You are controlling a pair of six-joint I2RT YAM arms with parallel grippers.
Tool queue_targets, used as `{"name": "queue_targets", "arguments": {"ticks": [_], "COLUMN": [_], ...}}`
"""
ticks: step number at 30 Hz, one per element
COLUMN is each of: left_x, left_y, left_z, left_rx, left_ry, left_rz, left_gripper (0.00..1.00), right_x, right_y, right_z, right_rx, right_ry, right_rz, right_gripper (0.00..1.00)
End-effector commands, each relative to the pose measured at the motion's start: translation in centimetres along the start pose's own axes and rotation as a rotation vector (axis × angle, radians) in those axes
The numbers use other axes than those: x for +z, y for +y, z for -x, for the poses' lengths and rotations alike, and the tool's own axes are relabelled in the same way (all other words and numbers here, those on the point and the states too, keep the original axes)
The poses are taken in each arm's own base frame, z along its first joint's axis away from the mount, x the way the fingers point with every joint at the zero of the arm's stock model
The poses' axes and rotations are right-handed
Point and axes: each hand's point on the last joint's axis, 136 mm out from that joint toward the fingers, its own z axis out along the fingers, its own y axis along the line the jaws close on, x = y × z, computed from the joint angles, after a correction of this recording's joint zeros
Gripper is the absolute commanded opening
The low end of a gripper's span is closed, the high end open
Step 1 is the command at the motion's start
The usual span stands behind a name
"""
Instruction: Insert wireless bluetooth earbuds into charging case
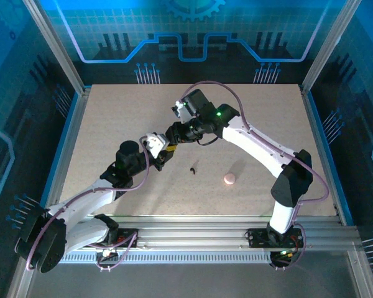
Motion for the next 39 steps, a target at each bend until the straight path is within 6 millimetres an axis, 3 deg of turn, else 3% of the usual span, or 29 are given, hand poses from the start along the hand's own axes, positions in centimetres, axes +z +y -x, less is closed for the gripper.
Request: {"name": "queue_targets", "arguments": {"ticks": [1, 18, 30, 39], "left_x": [-0.5, -0.6, -0.6, -0.3], "left_y": [0.0, 0.0, -0.1, -0.2], "left_z": [3.1, 2.9, 3.2, 2.2], "left_rx": [0.046, 0.032, 0.022, 0.070], "left_ry": [-0.081, -0.082, -0.099, -0.056], "left_rz": [0.009, 0.012, 0.004, 0.011], "left_gripper": [0.07, 0.07, 0.07, 0.07], "right_x": [-0.2, -2.8, -3.4, -5.1], "right_y": [-0.2, -1.5, -1.4, 0.1], "right_z": [-0.5, -0.3, 0.1, 0.4], "right_rx": [-0.012, 0.031, 0.069, 0.048], "right_ry": [0.004, -0.106, -0.144, -0.167], "right_rz": [-0.028, 0.000, 0.088, 0.111], "right_gripper": [0.34, 0.28, 0.28, 0.37]}}
